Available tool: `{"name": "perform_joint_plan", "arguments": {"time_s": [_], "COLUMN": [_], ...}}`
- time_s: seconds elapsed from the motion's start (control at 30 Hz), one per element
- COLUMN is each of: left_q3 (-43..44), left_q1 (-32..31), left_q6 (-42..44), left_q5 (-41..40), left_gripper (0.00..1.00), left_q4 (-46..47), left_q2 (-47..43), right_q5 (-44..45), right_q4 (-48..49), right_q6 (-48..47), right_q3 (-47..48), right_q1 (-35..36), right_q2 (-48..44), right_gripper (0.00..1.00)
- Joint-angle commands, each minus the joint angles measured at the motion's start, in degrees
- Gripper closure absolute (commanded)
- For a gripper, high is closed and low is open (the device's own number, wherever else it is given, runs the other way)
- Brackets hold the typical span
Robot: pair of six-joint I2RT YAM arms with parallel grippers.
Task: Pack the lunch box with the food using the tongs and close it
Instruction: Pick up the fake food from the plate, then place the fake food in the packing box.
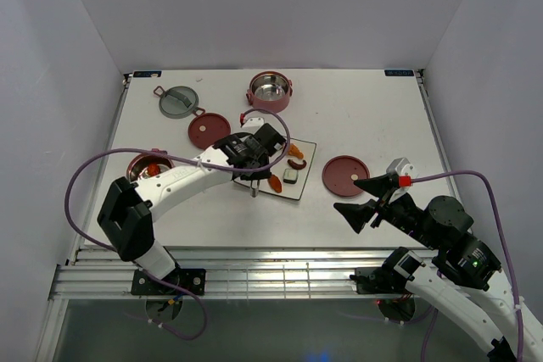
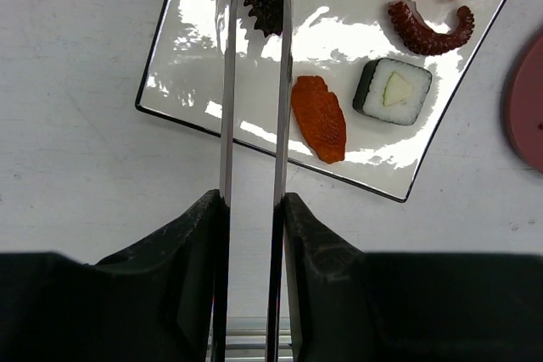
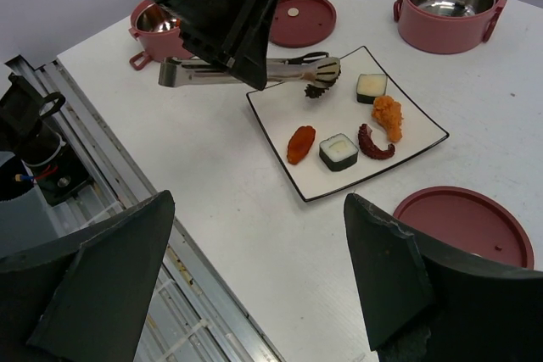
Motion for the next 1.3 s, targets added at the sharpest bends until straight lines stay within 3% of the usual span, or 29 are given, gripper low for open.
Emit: {"name": "perform_joint_plan", "arguments": {"time_s": [0.0,0.03,0.23,0.47,0.6,0.97,1.27], "left_q3": [3.04,3.83,6.29,2.26,-3.35,-14.52,-17.08], "left_q1": [-0.01,-0.01,3.58,20.52,25.03,31.98,33.65], "left_q6": [0.75,0.84,0.14,4.60,8.04,9.98,10.16], "left_q5": [-5.07,-5.60,-11.40,-11.50,-12.47,-9.04,-5.53], "left_gripper": [0.91,0.94,0.95,0.88,0.87,0.87,0.87], "left_q4": [-1.38,-1.83,-10.61,-13.52,-12.12,-10.36,-8.95], "left_q2": [-5.74,-6.00,-10.57,-26.12,-32.10,-30.44,-27.63], "right_q5": [0.70,0.87,1.22,1.75,1.66,2.45,2.98], "right_q4": [1.35,1.26,1.08,1.00,1.08,0.56,0.47], "right_q6": [-0.79,-0.70,-0.70,-0.70,-0.70,-0.70,-0.70], "right_q3": [2.06,2.15,2.15,2.15,2.24,2.24,2.33], "right_q1": [0.45,0.45,0.71,1.15,1.24,1.76,2.12], "right_q2": [-0.79,-0.70,-0.97,-1.41,-1.23,-1.67,-1.76], "right_gripper": [0.14,0.14,0.14,0.14,0.14,0.14,0.13]}}
